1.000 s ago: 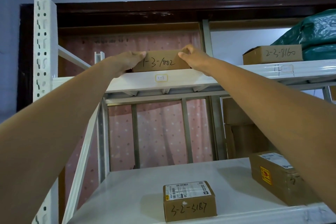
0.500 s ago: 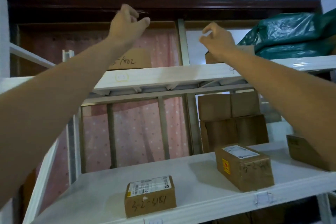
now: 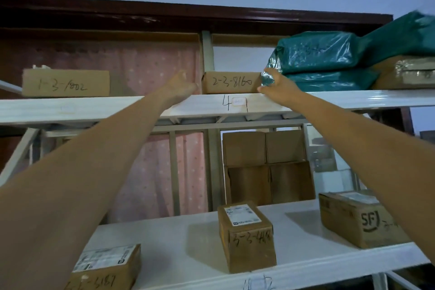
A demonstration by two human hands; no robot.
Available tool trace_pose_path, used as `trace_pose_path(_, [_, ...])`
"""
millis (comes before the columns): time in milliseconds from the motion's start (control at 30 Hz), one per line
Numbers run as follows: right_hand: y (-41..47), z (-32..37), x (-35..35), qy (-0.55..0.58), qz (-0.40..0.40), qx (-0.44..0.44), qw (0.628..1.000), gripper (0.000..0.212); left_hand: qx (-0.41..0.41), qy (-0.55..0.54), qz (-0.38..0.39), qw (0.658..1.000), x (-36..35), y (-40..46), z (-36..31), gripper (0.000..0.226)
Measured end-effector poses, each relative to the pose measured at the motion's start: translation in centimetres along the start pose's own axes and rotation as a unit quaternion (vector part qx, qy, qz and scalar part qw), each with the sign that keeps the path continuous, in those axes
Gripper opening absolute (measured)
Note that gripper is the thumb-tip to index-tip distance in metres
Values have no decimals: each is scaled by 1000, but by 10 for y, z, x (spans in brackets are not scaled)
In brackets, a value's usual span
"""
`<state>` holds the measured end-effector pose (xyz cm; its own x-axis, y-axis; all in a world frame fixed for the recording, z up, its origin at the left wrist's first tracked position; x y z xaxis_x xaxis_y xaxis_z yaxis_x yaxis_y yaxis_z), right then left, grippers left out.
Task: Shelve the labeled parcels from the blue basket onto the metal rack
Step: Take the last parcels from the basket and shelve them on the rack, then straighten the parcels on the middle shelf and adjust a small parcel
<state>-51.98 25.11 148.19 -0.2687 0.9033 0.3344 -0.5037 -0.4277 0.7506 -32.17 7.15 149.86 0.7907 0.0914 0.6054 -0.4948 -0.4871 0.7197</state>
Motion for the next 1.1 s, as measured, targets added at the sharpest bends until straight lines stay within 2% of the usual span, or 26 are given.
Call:
trace_pose_path(67, [0,1,-5,-4,2,13,1000,64,-8,3,7,1000,-6,0,-4,57])
trace_pose_path(167, [-1,4,-11,5,-4,32,999,63,-51,-12,23,998,-16,-3,-14,32])
trace_pose_path(267, [-5,7,-9,23,-21,42,999,62,-70,4,22,997,-18,-6,-18,35])
trace_pose_path(433, [-15,9,-9,39,-22,29,999,67,-53,-10,35,998,-12,-11,-15,42])
trace_pose_path(467, [-19,12,-5,40,-46,34,998,69,-46,-14,22,999,-6,-14,-12,46])
trace_pose_path(533, [-38,30,5,2,-158,100,982,62,-64,-33,-46,996,17,-30,-4,43])
trace_pose_path(600, [-77,54,1,6,-249,214,945,43,-118,-56,-139,982,44,-68,12,19])
trace_pose_path(633, [-100,63,-14,37,-251,255,933,32,-128,-66,-168,975,54,-92,26,12])
trace_pose_path(700, [-145,69,-71,78,-160,273,945,16,-96,-94,-170,976,53,-138,76,13])
trace_pose_path(767, [-185,61,-155,56,9,215,975,12,-13,-37,-131,991,33,-179,143,13])
trace_pose_path(833, [-221,40,-240,30,166,97,981,26,110,55,-58,991,3,-211,219,13])
trace_pose_path(900, [-250,17,-307,34,271,-21,962,48,216,79,30,973,-27,-238,286,24])
trace_pose_path(1000, [-271,-11,-363,50,304,-118,944,64,266,34,126,955,-60,-265,337,41])
trace_pose_path(1100, [-285,-29,-387,81,319,-181,927,70,298,-34,174,938,-82,-278,355,50])
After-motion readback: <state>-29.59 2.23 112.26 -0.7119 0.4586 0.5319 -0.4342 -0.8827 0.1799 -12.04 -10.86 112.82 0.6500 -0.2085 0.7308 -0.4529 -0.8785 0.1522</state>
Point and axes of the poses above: each hand's wrist, its own y-axis towards the middle knuckle, its own x-axis out of the back of the hand, z = x × y, the point moved 5 cm from there along y, towards the middle knuckle, and after that the axes turned 14 degrees about y, right-handed, at the moved point
